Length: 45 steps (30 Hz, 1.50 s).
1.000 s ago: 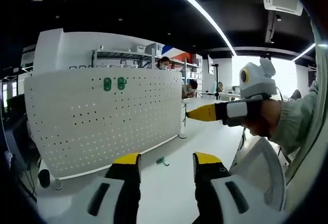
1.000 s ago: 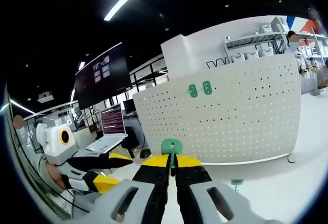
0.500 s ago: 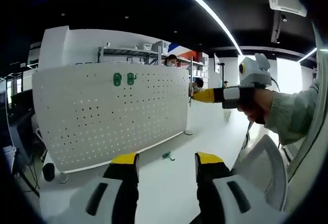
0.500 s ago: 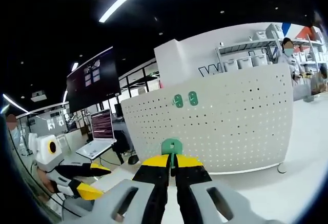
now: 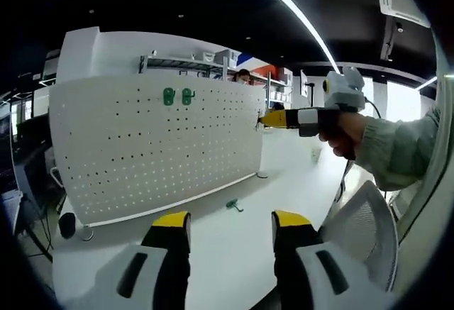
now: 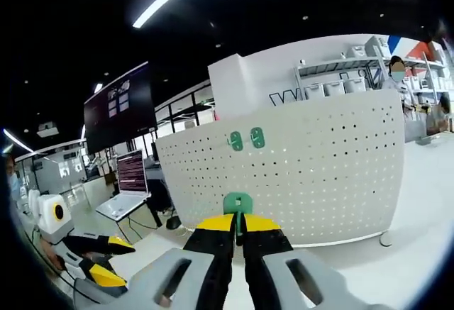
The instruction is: Insert the hook assembly into the mounting plate slot until the hook locks in place.
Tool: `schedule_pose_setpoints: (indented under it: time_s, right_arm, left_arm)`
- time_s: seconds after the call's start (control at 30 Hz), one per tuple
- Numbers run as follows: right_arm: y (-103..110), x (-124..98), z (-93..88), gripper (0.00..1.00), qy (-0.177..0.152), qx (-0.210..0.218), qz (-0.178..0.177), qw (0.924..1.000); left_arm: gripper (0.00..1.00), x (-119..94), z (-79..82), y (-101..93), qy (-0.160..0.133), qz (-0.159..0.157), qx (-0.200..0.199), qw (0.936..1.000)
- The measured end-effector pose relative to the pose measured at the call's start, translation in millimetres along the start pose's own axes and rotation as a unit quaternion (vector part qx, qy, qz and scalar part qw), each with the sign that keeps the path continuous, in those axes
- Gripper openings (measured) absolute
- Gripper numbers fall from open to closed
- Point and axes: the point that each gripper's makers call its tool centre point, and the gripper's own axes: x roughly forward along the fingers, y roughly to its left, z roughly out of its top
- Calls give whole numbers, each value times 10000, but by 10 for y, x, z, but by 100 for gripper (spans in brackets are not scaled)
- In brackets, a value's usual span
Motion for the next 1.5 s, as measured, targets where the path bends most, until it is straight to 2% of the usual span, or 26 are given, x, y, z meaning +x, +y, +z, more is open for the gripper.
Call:
schedule_pose_setpoints:
  time_s: [0.27,0.9,1.27,1.5]
  right_arm:
    - [-50,138,55,1,-12,-64,-74,10000]
    - [-286,495,477,1,-388,-236,-357,9983]
    - [-390,647,513,1,-406,-242,-545,9974]
    - [-401,675,522,1,-362,-258,-535,9976]
  left_arm:
    - [48,-8,-60,56,48,11,-89,9999]
    - [48,18,-134,169,108,-18,-210,9997]
    - [48,-2,-141,261,92,26,-256,9996]
    - [48,25,-100,319,48,39,-247,9997]
